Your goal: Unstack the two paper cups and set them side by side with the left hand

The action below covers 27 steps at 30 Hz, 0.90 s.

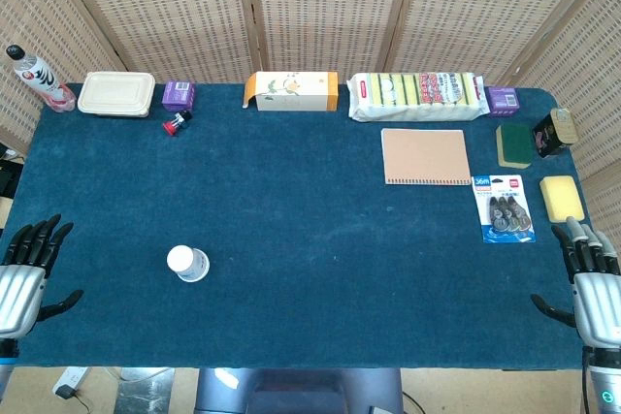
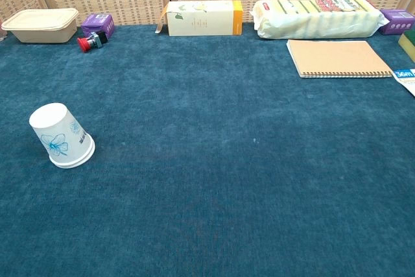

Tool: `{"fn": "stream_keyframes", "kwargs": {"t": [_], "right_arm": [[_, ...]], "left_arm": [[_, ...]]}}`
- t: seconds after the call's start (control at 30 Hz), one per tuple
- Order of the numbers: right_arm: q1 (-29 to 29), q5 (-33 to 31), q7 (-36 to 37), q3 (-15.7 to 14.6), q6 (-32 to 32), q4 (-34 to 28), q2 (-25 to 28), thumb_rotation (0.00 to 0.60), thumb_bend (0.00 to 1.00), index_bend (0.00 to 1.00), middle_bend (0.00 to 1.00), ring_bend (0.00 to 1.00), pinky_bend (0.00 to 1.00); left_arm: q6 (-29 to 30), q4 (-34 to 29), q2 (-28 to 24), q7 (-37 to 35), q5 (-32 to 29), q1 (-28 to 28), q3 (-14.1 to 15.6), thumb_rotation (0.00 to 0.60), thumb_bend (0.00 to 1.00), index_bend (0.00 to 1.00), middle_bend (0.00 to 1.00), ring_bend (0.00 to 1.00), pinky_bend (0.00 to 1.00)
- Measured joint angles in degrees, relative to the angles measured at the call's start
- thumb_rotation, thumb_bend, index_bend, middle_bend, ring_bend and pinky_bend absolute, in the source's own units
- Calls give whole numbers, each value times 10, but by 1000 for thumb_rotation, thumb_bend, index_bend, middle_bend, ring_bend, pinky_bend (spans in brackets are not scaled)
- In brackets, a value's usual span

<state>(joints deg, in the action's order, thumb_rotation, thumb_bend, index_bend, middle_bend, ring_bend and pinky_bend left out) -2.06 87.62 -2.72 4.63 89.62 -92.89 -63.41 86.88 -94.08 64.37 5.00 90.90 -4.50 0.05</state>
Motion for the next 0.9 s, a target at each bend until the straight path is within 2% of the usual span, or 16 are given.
{"fn": "stream_keyframes", "kwargs": {"t": [0.27, 0.47, 0.63, 0.9], "right_arm": [[4, -4, 3, -1, 1, -6, 6, 600, 21, 0, 0, 0, 0], [10, -5, 22, -1, 6, -17, 20, 600, 21, 0, 0, 0, 0], [12, -1, 39, -3, 9, -21, 29, 600, 21, 0, 0, 0, 0], [14, -3, 50, -3, 7, -26, 37, 600, 21, 0, 0, 0, 0]], "left_arm": [[-13, -3, 4, 13, 0, -6, 2, 600, 143, 0, 0, 0, 35], [-51, -18, 12, 27, -8, -32, -8, 600, 141, 0, 0, 0, 35], [-115, -46, 9, 40, -27, -71, -22, 600, 142, 0, 0, 0, 35], [-238, -103, -13, 53, -93, -150, -47, 600, 142, 25, 0, 0, 35]]}}
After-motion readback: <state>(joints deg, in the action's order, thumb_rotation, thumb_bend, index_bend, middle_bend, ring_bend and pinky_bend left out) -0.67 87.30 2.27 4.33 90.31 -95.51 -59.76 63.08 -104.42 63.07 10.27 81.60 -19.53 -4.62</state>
